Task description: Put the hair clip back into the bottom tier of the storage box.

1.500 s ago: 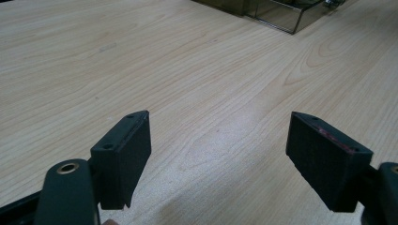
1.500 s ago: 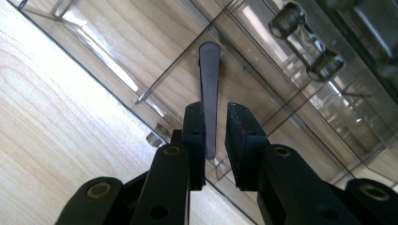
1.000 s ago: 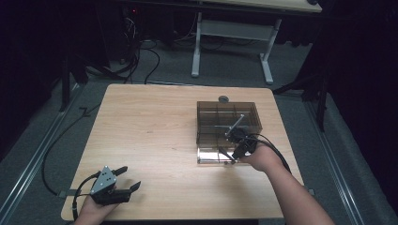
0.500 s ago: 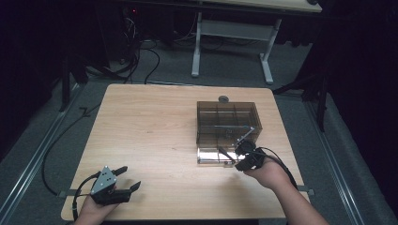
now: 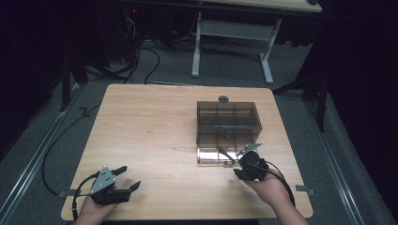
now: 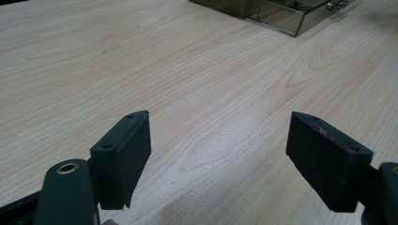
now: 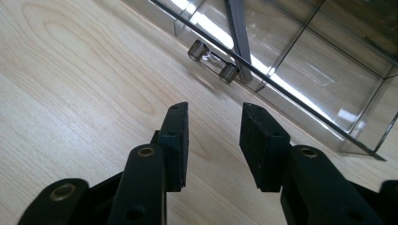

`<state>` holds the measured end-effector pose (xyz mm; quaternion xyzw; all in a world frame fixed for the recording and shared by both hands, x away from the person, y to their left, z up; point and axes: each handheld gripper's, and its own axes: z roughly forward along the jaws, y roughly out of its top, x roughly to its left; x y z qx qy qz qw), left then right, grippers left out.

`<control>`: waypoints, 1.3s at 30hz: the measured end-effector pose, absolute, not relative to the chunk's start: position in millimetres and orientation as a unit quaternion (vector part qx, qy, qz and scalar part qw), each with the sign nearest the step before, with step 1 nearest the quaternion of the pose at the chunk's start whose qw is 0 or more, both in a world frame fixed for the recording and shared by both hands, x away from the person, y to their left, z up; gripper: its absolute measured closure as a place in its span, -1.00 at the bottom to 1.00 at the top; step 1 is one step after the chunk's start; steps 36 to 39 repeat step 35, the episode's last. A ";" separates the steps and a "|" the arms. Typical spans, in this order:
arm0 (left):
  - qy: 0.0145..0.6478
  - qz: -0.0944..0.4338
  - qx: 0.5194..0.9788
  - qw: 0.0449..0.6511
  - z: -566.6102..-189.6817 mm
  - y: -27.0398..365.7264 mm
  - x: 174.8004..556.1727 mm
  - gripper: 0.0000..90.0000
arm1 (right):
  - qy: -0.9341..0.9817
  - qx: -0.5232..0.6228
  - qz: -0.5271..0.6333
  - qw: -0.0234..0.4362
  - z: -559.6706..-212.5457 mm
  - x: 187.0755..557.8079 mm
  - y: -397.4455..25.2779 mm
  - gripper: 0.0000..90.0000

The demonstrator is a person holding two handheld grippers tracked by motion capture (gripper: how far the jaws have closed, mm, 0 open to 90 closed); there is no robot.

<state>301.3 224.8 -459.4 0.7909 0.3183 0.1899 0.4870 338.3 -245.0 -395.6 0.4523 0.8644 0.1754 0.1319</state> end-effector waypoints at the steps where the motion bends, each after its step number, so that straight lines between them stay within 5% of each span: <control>1: 0.318 0.190 0.791 0.487 -459.4 224.8 301.3 -0.49 | 0.860 0.456 0.186 0.134 -396.9 335.6 -246.3 0.37; 26: 0.322 0.193 0.787 0.491 -459.5 225.6 301.3 -0.50 | 0.733 0.443 0.424 0.295 -453.2 276.9 -250.9 0.13; 39: 0.325 0.196 0.785 0.490 -459.6 225.3 300.8 -0.49 | 0.726 0.452 0.439 0.275 -453.2 276.6 -255.7 0.11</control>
